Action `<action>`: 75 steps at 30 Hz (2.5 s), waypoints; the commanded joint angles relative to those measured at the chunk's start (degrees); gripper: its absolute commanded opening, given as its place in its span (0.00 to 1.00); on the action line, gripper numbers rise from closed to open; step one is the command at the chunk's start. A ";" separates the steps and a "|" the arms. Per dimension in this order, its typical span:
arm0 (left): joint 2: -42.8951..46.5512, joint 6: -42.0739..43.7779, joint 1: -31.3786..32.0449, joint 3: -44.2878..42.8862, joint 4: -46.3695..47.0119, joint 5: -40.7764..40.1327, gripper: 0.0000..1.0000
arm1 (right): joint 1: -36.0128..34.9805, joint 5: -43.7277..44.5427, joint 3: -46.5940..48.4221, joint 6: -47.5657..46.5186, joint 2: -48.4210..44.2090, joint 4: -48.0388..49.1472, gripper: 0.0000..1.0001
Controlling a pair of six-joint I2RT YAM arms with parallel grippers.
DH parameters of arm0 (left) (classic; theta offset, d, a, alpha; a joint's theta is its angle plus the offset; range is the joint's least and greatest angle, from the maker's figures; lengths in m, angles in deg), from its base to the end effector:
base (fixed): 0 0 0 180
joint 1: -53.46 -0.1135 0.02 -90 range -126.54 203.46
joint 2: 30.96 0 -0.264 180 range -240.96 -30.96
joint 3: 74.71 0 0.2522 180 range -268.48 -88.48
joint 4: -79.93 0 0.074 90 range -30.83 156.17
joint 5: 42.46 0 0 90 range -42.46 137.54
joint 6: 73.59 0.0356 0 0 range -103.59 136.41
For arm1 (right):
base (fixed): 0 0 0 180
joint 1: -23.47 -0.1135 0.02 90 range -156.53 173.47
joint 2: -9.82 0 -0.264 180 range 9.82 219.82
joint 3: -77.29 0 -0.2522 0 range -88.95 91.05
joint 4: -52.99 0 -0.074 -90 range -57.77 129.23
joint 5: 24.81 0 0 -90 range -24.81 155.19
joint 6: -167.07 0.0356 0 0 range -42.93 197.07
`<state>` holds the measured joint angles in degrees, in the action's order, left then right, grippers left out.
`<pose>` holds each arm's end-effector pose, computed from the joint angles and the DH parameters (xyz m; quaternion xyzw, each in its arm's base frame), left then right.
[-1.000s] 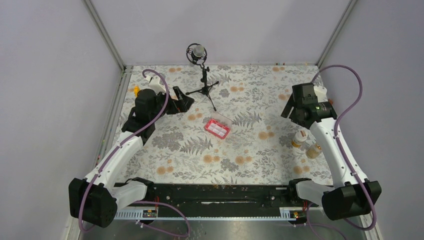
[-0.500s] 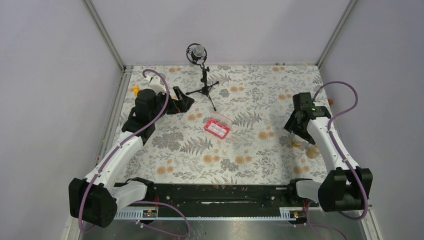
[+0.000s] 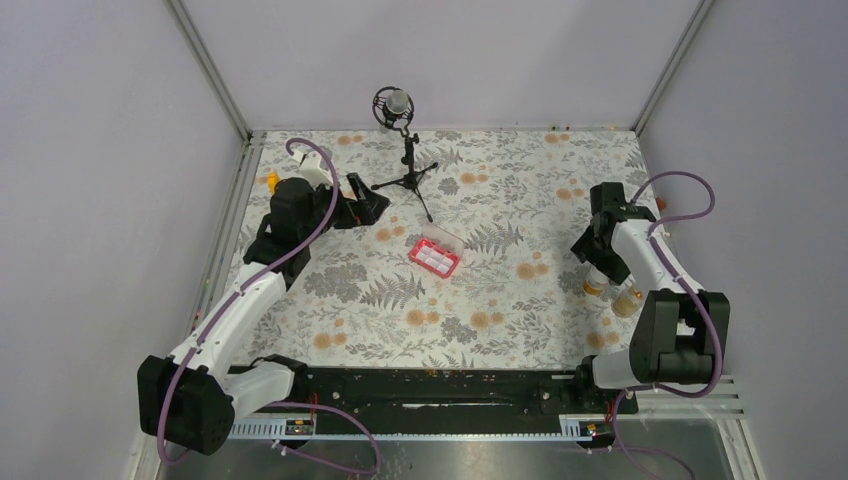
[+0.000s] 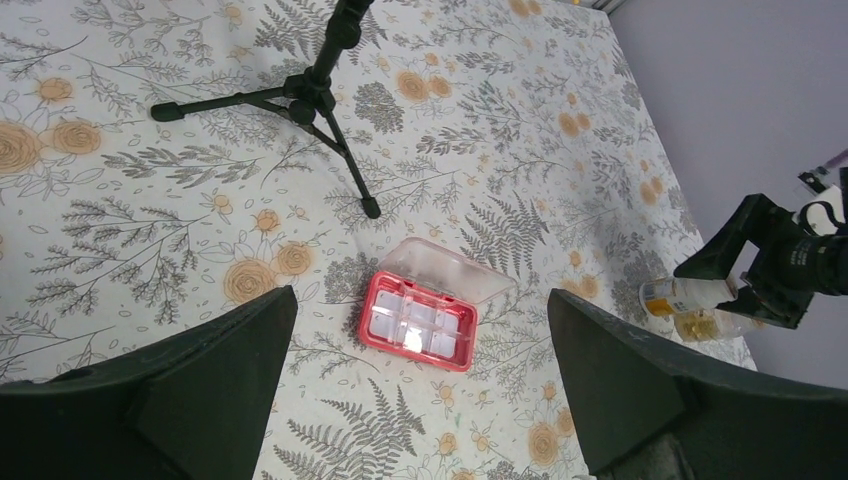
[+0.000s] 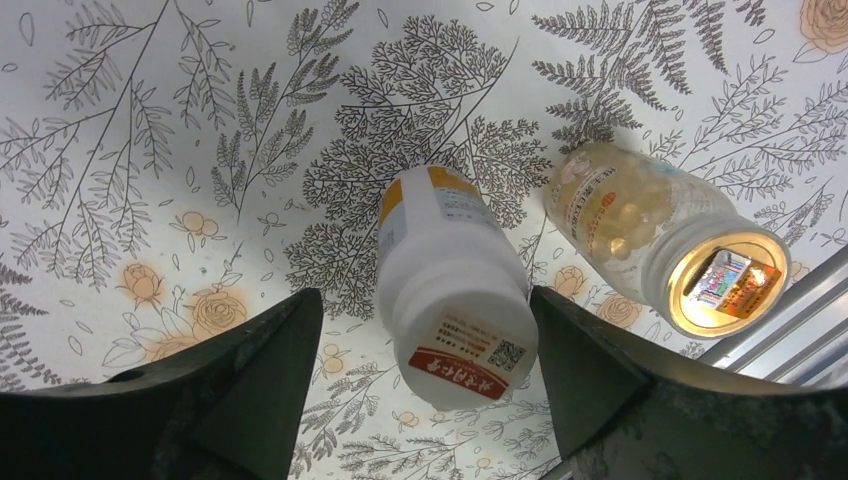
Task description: Sort the pills into containers
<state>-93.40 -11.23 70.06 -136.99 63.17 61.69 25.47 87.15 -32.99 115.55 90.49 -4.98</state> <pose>0.2408 -0.0809 0.3153 -0.0037 0.8007 -0.3142 0.5101 0.2627 -0.0225 0.2262 0.3666 0.8935 -0.1216 0.2292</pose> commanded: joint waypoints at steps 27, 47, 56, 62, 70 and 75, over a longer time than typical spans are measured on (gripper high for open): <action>-10.87 14.59 16.01 -2.74 15.98 13.81 0.99 | -8.93 -26.88 9.05 2.25 -5.65 -0.65 0.43; -23.15 19.90 20.90 -9.23 23.29 28.17 0.96 | -21.50 -53.81 23.18 -1.19 -1.05 5.34 0.43; -25.46 20.85 21.01 -9.97 22.36 33.42 0.85 | -21.82 -58.44 24.22 -4.71 0.14 3.69 0.45; -26.80 20.61 20.98 -10.99 21.20 36.12 0.59 | -22.52 -59.54 25.38 -7.50 1.18 2.20 0.48; -27.10 19.46 20.91 -12.19 21.57 36.09 0.23 | -23.01 -58.66 25.19 -8.69 0.76 1.69 0.64; -26.77 15.05 20.31 -10.90 26.51 37.89 0.00 | -23.00 -56.25 23.20 -9.77 -3.70 7.69 0.89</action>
<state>-120.78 7.30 90.87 -146.01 82.03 95.94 3.09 30.30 -10.08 107.90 91.25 -1.92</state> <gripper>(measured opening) 0.537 0.840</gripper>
